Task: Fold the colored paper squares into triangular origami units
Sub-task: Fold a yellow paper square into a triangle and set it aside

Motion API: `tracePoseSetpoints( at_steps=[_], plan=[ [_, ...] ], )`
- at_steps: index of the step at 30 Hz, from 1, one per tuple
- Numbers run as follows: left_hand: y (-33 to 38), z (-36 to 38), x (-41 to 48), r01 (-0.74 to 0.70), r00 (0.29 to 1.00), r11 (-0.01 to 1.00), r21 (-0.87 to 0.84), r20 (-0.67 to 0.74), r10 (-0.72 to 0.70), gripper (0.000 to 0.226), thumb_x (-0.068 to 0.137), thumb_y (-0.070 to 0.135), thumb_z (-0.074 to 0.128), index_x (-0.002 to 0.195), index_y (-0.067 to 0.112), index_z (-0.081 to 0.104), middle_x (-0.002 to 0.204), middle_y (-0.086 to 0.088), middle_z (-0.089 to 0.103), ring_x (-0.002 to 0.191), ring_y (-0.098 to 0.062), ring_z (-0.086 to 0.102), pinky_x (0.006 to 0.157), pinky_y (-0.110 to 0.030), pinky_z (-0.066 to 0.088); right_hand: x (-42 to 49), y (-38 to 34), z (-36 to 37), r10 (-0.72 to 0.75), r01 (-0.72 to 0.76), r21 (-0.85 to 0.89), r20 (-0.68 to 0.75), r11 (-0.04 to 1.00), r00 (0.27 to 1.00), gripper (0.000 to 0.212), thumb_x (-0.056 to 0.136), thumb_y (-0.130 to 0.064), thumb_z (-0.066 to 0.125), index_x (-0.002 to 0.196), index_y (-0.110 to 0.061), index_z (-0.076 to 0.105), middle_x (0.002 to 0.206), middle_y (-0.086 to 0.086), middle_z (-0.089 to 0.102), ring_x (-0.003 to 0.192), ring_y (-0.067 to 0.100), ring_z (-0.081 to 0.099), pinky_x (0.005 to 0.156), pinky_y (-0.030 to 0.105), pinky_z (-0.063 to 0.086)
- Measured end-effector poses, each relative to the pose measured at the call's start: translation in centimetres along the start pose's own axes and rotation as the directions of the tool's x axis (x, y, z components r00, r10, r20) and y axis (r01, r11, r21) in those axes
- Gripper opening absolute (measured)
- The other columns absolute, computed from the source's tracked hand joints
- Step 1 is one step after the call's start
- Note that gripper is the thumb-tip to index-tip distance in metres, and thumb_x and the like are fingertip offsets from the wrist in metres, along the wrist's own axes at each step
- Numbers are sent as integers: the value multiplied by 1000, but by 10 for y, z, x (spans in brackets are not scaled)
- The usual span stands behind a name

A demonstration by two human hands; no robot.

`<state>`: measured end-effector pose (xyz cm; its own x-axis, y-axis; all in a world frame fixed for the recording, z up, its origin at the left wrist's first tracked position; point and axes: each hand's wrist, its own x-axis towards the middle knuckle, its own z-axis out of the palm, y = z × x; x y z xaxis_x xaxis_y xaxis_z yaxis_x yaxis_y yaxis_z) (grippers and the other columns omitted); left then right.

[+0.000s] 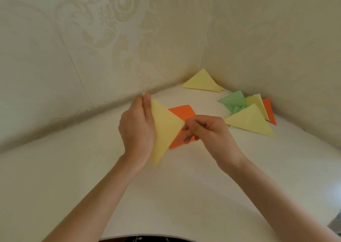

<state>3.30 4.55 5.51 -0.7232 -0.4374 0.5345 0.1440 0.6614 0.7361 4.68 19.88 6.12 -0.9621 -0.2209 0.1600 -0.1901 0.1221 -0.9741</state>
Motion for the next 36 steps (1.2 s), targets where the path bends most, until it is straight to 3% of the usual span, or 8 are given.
tracePoseSetpoints(
  at_steps=[6,10,18,24,27,31,33,36],
  plan=[
    [9,25,12,151,982,977,-152,-89,-166,38,103,27,31,69,10,37,58,6,40,53,-9,38,56,-30,19,2,1,13,137,-135,110,-2,985,991,13,91,-21,59,94,-8,61,77,7,69,69,11,61,62,22,45],
    [8,40,19,172,981,957,-235,-51,-189,42,103,30,33,63,18,34,56,3,44,53,-17,45,56,-32,32,18,5,10,173,-160,132,-93,978,981,10,88,-9,63,79,-3,63,71,20,64,66,23,58,64,37,47],
    [-31,36,40,26,970,977,-211,241,26,34,98,38,37,71,22,49,60,5,59,59,-12,58,66,-42,49,121,26,-84,116,-187,-400,-195,897,974,29,98,-18,48,84,4,60,76,7,42,65,18,35,56,29,25],
    [-43,56,13,-251,855,967,-42,458,242,44,90,52,27,74,17,49,66,7,52,64,-12,49,60,-33,40,201,61,-100,122,-270,-698,-255,663,959,28,96,-23,51,93,3,62,83,11,54,77,24,51,63,29,34],
    [-49,59,11,-298,823,952,-61,489,289,43,89,52,26,75,19,50,67,12,48,68,-9,46,59,-20,32,209,73,-101,4,-279,-897,-295,343,955,26,93,-26,53,107,-5,59,108,15,60,105,33,52,82,37,42],
    [-50,60,11,-360,800,932,-42,500,331,39,92,49,28,76,21,50,69,13,47,68,-1,44,58,-13,32,202,77,-102,-205,106,-973,63,207,977,39,83,6,48,119,-7,54,120,15,48,111,32,44,80,38,38],
    [-51,61,10,-387,790,922,-34,503,350,36,93,47,29,75,22,48,69,14,46,67,-1,42,58,-11,33,200,79,-106,-118,317,-930,299,185,947,52,83,12,39,128,-11,54,133,12,45,120,30,41,85,39,42],
    [-52,61,9,-391,791,919,-38,496,357,33,93,44,31,75,22,47,70,14,46,66,-3,40,60,-14,33,202,83,-110,77,275,-946,291,170,954,56,93,3,33,144,-21,37,154,5,26,139,23,26,107,40,33]
  ],
)
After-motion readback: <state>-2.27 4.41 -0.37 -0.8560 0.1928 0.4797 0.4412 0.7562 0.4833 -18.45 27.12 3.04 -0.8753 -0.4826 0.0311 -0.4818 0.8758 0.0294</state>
